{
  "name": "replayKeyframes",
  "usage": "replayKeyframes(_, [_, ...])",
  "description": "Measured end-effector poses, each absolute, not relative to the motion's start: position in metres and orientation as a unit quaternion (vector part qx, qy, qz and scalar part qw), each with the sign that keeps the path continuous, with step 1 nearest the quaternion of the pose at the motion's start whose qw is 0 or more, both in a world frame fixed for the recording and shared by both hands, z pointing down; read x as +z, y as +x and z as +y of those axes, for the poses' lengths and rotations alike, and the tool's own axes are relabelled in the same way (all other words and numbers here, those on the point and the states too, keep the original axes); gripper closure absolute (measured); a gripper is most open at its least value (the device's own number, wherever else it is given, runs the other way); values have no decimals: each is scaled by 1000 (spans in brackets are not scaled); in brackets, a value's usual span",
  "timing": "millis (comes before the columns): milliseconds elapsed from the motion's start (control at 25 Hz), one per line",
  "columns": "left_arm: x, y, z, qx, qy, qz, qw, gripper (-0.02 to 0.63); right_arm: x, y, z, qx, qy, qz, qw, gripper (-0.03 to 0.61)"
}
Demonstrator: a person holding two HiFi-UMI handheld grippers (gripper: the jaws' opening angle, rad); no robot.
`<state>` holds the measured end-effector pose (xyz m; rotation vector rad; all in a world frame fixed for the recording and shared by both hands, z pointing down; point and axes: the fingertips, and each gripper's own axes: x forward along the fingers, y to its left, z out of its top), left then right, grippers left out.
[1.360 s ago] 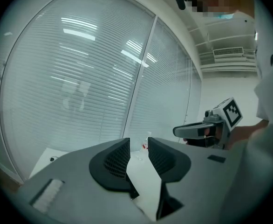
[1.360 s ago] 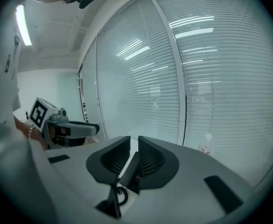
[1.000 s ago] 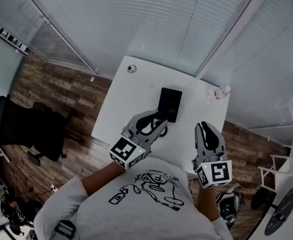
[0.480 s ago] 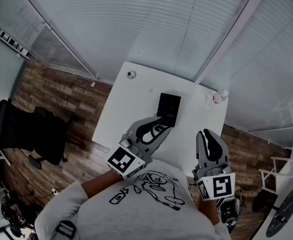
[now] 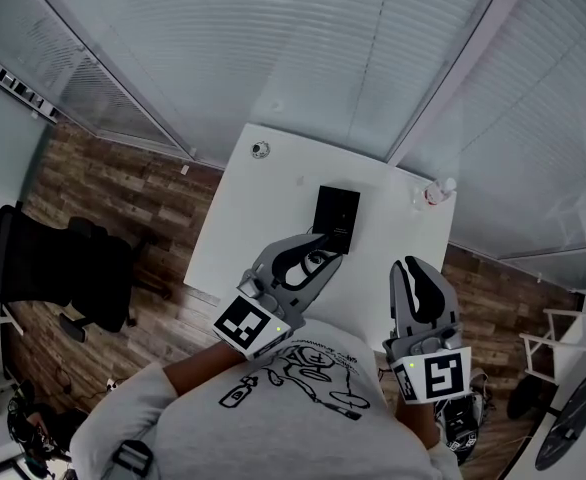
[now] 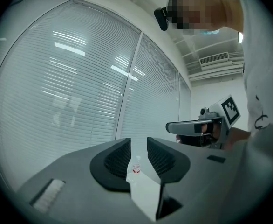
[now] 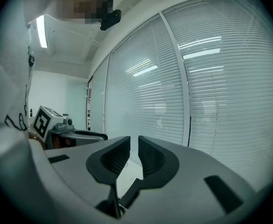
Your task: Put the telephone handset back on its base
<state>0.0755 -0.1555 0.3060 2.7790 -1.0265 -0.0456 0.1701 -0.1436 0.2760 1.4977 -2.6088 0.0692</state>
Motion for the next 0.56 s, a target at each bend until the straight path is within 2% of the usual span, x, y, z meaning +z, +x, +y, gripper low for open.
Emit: replayKeyframes(560, [307,74,-155,-14,932,-348,98,505,273,170,-144,26,495,-866,64,534])
